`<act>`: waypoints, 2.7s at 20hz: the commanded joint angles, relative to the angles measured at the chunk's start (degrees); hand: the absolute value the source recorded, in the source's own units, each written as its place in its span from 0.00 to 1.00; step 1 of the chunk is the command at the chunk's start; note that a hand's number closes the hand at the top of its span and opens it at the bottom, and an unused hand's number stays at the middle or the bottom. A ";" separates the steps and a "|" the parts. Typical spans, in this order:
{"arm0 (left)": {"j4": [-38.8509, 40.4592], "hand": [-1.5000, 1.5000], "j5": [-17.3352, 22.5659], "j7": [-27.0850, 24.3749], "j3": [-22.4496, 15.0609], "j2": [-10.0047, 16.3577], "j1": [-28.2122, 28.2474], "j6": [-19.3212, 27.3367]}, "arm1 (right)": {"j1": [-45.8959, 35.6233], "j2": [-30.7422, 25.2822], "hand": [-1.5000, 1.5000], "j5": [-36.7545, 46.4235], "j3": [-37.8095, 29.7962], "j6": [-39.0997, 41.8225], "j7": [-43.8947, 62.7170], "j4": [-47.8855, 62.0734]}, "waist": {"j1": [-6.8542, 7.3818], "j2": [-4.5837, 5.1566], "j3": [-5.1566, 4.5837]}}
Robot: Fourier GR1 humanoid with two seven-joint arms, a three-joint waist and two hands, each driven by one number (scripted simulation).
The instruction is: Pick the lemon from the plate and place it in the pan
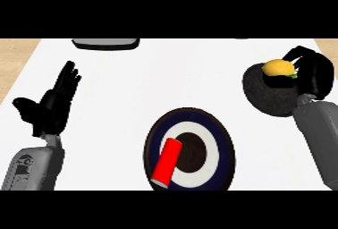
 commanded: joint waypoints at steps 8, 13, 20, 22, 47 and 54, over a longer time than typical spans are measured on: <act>-0.83 0.50 -1.09 -1.28 -1.93 -1.78 0.39 0.46 | -7.97 -3.83 1.00 -6.09 -11.54 -10.04 -23.48 32.00 | 2.46 1.09 0.22; 0.08 0.50 -0.55 -0.71 -1.38 -0.91 -0.77 -0.41 | -10.67 -1.67 0.00 -13.39 -15.92 2.60 -24.37 36.96 | 2.61 1.07 0.24; -1.48 0.50 -0.80 0.86 -2.15 -1.87 -2.31 0.44 | -9.49 -2.97 0.00 -17.93 -20.51 9.07 -35.95 42.70 | 2.44 1.07 0.30; -1.59 0.50 -1.30 0.92 -1.71 -1.52 -0.63 1.03 | -11.25 -2.38 0.00 -17.93 -21.14 5.84 -36.75 43.09 | 2.84 0.97 0.27; -2.85 0.50 -0.30 2.49 1.52 0.74 2.49 0.84 | 25.44 1.26 0.00 -43.97 -31.59 37.88 -50.48 1.61 | -3.96 -1.53 -0.36; -5.95 0.50 -0.40 4.57 0.97 0.19 3.28 1.44 | 43.38 3.95 0.00 -46.36 -30.48 39.61 -37.51 -27.34 | -2.88 -1.07 -0.24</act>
